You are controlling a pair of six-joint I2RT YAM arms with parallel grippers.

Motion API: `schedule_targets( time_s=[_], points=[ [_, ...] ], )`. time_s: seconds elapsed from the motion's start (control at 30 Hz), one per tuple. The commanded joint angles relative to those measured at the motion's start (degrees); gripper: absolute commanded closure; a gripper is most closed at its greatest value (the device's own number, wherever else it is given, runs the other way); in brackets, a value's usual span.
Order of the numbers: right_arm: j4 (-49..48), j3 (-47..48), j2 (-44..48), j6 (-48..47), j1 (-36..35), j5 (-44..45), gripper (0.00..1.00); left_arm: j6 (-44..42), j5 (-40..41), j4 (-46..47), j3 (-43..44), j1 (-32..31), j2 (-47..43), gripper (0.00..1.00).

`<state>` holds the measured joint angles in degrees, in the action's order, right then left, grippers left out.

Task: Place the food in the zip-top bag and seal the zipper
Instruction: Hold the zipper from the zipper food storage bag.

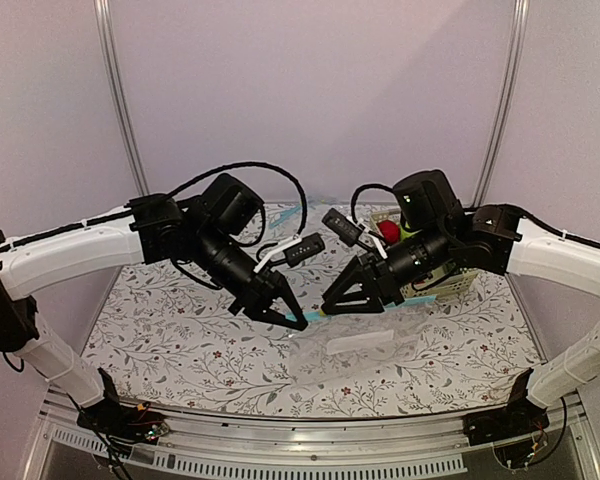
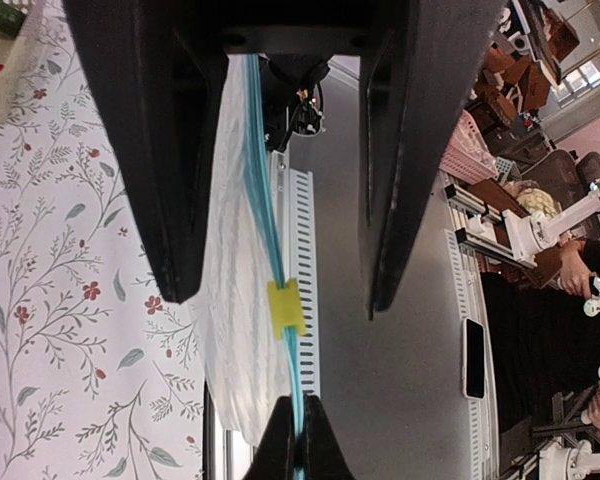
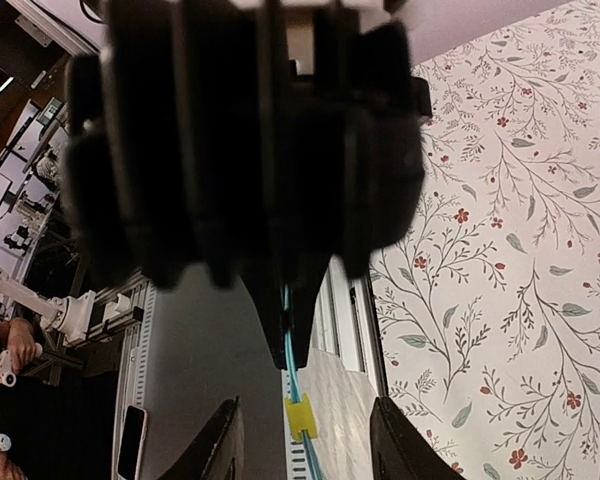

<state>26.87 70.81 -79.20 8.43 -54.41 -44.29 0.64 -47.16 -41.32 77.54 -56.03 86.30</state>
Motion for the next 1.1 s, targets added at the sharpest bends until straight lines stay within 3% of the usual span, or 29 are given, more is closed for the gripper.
schedule_targets(
  time_s=[0.0, 0.17, 0.7, 1.07],
  points=[
    [-0.88, -1.09, -1.04, 0.45, -0.94, -1.35, 0.58, -0.56, -0.1, -0.44, 1.56, -0.65, 0.62, 1.0],
    [-2.31, -1.75, -1.14, 1.16, -1.26, -1.72, 0.64, -0.32, 0.2, 0.23, 1.43, -0.55, 0.64, 1.0],
    [-4.2, -3.04, 0.5, 2.7, -1.31, -0.7, 0.98, -0.22, 1.59, 0.59, -0.13, 0.38, -0.12, 1.0],
    [-1.91, -2.39, 2.5, 1.96, -1.27, 2.48, 1.0, -0.56, 6.71, -1.03, -1.62, 2.17, -2.81, 1.0]
  ],
)
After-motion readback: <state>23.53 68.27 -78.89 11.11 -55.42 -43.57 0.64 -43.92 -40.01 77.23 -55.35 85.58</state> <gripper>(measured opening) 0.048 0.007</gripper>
